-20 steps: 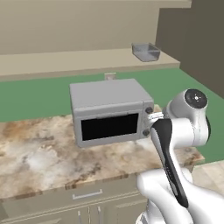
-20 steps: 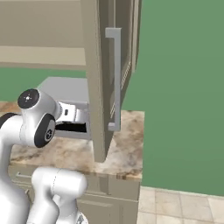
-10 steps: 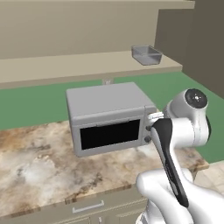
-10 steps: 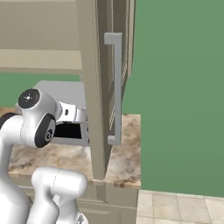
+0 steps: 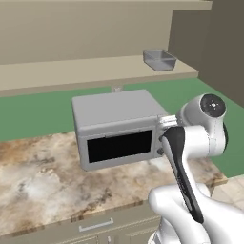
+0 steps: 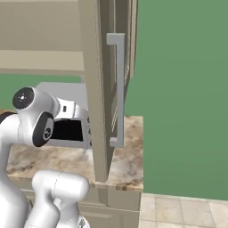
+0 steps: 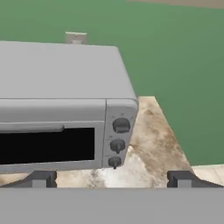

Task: Retrieve the tupperware and aluminum foil from the cabinet and place them on the dining counter near the plate with tomato and avocado to prepare for storing leftovers.

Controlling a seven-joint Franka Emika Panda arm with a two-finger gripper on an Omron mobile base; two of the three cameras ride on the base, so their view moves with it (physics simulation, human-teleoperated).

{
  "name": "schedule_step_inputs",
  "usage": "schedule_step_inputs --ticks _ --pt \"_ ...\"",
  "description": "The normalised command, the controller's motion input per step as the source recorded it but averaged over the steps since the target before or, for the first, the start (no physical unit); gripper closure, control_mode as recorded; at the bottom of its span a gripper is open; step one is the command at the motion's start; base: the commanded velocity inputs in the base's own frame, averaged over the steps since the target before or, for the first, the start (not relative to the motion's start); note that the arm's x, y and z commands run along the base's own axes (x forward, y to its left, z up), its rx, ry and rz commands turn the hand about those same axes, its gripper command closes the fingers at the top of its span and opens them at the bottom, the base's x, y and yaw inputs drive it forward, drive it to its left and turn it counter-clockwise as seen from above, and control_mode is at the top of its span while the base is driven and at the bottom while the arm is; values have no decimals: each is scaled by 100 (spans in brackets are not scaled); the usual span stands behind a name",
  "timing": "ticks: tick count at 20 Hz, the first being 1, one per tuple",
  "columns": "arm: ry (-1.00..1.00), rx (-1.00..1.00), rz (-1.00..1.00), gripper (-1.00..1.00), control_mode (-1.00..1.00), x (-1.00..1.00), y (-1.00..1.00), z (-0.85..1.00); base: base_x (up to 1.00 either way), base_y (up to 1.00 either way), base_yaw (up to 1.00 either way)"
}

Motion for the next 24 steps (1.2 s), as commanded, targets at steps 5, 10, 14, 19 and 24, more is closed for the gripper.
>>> schedule_step_inputs --ticks 5,10,14,19,24 --pt "-10 0 0 -100 -100 8 10 71 0 0 0" --pt "-8 0 0 -100 -100 13 2 75 0 0 0" --pt "-8 0 0 -100 -100 11 0 72 0 0 0" --pt "-3 0 0 -100 -100 31 1 56 0 0 0" --pt "0 0 0 -100 -100 49 10 28 0 0 0"
